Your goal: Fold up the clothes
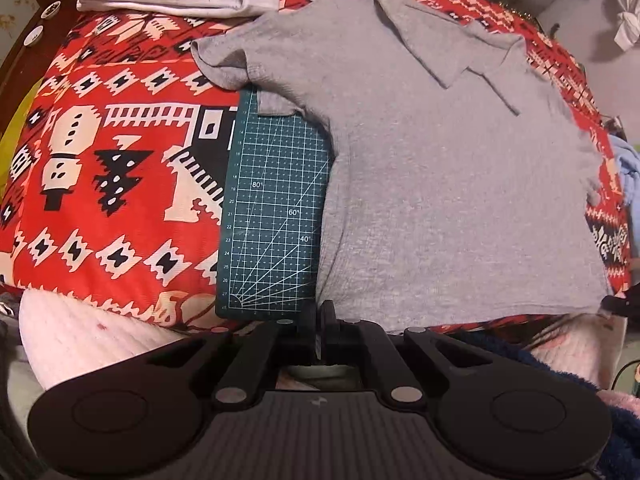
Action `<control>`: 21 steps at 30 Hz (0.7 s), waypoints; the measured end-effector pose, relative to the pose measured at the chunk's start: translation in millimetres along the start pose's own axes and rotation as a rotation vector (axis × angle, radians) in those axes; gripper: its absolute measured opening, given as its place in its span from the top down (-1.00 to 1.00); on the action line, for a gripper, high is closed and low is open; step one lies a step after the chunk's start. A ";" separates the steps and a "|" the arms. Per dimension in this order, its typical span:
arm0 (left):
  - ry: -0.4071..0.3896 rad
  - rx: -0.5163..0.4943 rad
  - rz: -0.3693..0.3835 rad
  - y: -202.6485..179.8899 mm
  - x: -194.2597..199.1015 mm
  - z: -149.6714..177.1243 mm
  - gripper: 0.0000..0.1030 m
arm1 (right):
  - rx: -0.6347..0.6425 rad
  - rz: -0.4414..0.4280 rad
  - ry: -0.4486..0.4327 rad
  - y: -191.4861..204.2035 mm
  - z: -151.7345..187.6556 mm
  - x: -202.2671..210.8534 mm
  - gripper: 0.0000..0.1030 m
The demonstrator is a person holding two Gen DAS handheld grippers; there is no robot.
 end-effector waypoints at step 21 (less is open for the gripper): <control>-0.011 -0.066 -0.102 -5.4 -23.8 -5.6 0.32 | 0.136 0.081 -0.097 -1.3 -10.1 7.5 0.32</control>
Point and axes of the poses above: each gripper's, at about its wrist camera, not at the fingertips, and x roughly against the way its jaws point, y to its left, z to its underside, the point moved 7 cm from there along -x, roughly the way its jaws point, and after that the axes turned 4 degrees about -x, right-handed, at the moved point
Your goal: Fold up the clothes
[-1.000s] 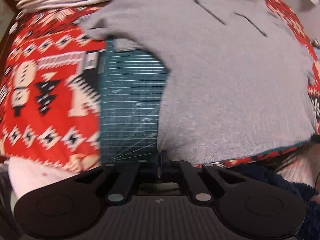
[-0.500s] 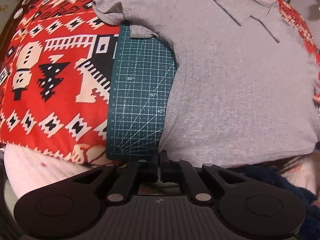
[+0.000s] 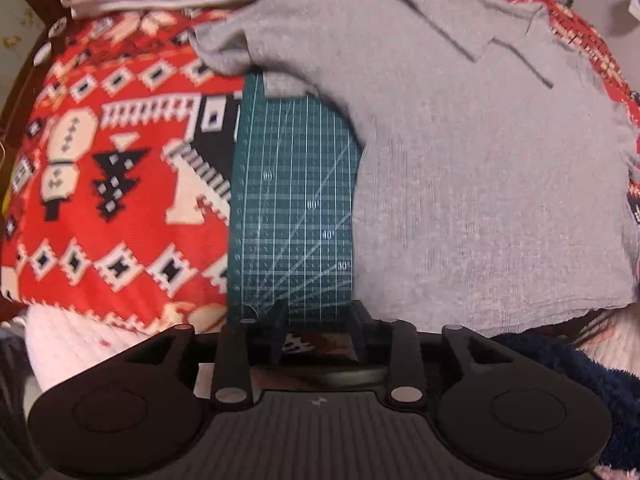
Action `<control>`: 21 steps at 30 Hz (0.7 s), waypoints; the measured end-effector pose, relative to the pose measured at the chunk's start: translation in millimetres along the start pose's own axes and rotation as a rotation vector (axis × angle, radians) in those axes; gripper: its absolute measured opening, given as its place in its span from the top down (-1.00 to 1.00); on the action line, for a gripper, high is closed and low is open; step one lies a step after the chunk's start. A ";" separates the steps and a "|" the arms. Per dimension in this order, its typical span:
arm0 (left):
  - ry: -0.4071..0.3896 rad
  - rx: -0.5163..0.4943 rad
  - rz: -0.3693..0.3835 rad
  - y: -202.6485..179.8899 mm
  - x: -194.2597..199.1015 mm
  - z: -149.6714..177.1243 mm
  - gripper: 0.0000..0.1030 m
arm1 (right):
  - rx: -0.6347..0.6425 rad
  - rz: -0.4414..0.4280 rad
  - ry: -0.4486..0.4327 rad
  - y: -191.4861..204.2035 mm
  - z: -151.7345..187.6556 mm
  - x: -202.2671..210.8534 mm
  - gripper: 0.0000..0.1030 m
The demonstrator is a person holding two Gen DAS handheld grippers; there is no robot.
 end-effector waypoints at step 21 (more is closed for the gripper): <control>-0.293 -0.212 -0.016 -75.8 -42.2 -66.8 -0.55 | 0.463 -0.053 -0.165 146.0 -23.7 -67.5 -0.96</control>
Point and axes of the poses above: each gripper's, at about its wrist camera, not at the fingertips, and x roughly against the way its jaws point, y to its left, z to its underside, the point moved 7 cm from there along -x, roughly the way its jaws point, and after that the axes turned 4 degrees about -x, right-handed, at the moved point
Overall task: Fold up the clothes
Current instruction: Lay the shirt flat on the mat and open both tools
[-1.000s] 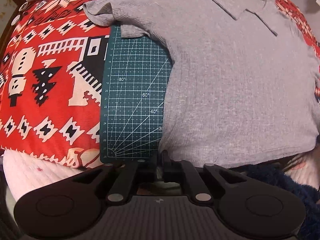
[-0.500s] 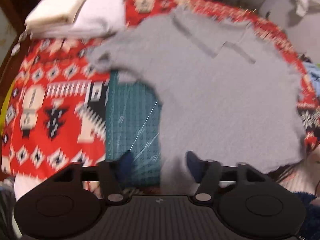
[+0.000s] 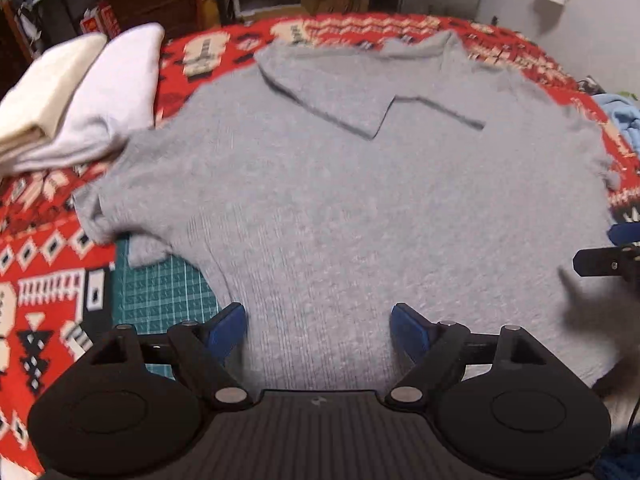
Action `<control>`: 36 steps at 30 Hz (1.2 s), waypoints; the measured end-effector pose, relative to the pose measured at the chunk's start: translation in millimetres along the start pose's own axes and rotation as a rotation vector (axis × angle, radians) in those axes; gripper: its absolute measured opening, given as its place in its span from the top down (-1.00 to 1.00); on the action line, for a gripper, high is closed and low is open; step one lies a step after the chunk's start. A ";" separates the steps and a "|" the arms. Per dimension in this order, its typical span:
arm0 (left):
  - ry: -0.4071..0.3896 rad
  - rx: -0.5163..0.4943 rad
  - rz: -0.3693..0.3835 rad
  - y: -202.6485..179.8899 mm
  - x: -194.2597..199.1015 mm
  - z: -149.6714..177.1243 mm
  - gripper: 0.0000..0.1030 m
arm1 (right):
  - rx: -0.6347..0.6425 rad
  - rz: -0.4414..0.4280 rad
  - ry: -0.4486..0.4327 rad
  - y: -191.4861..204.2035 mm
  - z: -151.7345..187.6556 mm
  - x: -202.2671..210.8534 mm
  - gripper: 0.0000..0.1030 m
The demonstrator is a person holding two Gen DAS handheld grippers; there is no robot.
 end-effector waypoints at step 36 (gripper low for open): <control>-0.137 0.103 0.012 25.4 11.5 14.3 -0.54 | 0.081 0.052 -0.212 4.2 22.5 13.5 -0.88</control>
Point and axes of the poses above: each gripper's, at about its wrist camera, not at the fingertips, and x roughly against the way its jaws point, y to its left, z to its underside, the point moved 7 cm from there along -x, roughly the way its jaws point, and after that the axes turned 4 degrees about -x, right-handed, at the moved point
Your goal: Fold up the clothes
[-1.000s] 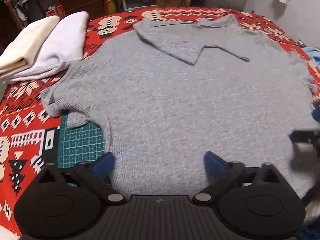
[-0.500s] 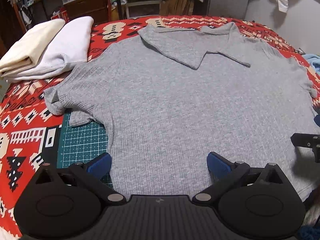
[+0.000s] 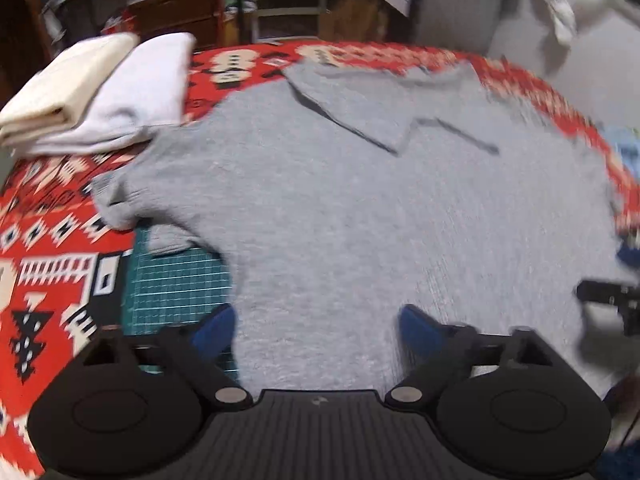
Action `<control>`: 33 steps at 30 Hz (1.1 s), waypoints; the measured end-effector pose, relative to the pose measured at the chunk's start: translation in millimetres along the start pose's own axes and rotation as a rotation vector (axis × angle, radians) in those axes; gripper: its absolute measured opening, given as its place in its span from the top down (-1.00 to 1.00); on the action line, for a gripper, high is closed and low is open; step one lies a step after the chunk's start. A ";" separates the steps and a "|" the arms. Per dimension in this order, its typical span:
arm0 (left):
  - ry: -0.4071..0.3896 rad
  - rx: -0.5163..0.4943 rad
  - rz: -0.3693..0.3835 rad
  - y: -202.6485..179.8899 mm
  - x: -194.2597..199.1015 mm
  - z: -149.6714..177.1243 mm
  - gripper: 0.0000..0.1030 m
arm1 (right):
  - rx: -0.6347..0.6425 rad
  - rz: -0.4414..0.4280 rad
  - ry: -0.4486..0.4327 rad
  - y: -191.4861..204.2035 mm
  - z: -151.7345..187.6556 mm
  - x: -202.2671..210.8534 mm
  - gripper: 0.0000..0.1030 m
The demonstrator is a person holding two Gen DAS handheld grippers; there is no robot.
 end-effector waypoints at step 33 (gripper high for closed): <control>-0.089 0.229 -0.067 85.6 9.1 -1.0 0.91 | -0.095 -0.062 -0.049 -15.1 -3.6 28.6 -0.65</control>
Point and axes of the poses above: each gripper's, at about its wrist camera, not at the fingertips, and x roughly against the way its jaws point, y to its left, z to its underside, the point moved 7 cm from there along -x, roughly the way its jaws point, and after that the axes turned 4 degrees about -x, right-handed, at the moved point
